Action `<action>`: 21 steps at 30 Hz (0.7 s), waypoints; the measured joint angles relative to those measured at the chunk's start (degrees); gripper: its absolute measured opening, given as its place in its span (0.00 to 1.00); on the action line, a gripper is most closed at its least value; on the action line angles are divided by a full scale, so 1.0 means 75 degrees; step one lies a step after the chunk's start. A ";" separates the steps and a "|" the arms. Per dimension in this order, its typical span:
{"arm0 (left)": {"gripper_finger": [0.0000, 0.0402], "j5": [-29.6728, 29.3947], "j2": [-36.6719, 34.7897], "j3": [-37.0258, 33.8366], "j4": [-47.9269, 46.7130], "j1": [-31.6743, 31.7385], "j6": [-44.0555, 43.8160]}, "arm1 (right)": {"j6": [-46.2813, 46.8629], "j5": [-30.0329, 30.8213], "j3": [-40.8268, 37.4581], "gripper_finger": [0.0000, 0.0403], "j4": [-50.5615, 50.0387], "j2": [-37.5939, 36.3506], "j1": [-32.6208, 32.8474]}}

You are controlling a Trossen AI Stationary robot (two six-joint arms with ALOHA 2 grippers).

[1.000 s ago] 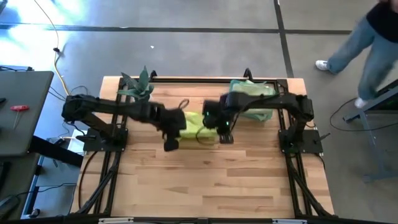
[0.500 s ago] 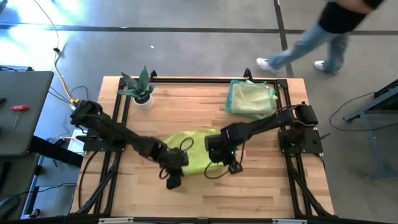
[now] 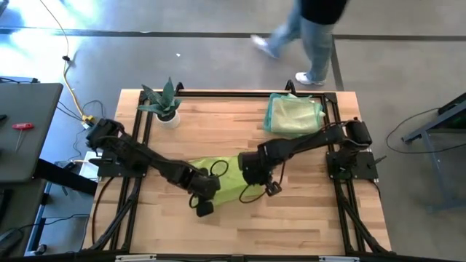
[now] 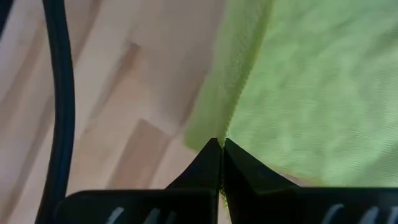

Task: Fold microfiber towels
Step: Fold the light green microfiber cloth

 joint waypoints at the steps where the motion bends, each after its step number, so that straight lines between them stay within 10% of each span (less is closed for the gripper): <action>1: 0.00 -0.0002 0.0000 0.0000 -0.0121 0.0107 0.0157 | -0.0075 0.0000 0.0000 0.00 0.0035 0.0000 -0.0111; 21: 0.00 0.0037 -0.0058 0.0000 -0.1189 0.2476 0.3510 | -0.0908 -0.0340 0.0000 0.00 0.0378 0.0240 -0.2212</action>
